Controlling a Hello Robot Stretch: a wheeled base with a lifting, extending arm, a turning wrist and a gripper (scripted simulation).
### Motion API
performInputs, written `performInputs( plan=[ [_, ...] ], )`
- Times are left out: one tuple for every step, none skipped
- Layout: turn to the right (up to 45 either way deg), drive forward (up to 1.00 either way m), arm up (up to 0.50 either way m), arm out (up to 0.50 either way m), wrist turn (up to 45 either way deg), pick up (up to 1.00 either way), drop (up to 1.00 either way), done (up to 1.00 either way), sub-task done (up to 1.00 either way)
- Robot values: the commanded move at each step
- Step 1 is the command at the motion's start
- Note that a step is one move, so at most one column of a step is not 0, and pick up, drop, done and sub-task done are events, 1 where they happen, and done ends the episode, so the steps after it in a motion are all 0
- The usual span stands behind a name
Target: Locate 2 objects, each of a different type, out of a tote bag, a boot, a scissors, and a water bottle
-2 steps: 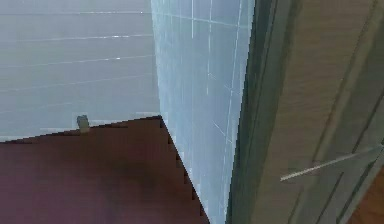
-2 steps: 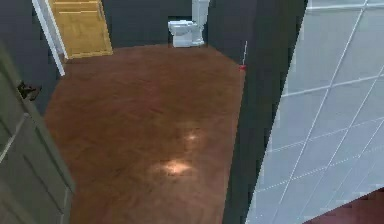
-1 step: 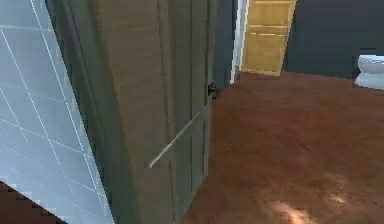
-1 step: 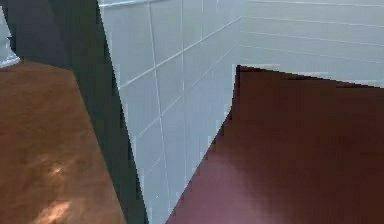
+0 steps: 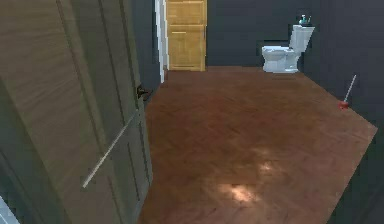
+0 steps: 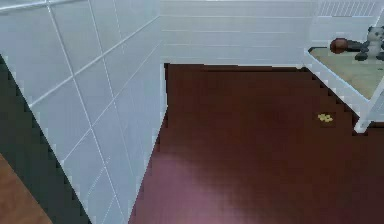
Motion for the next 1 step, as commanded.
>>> performInputs(
  plan=[
    [0.0, 0.45, 0.0, 0.0, 0.0, 0.0, 0.0, 0.0, 0.0]
  ],
)
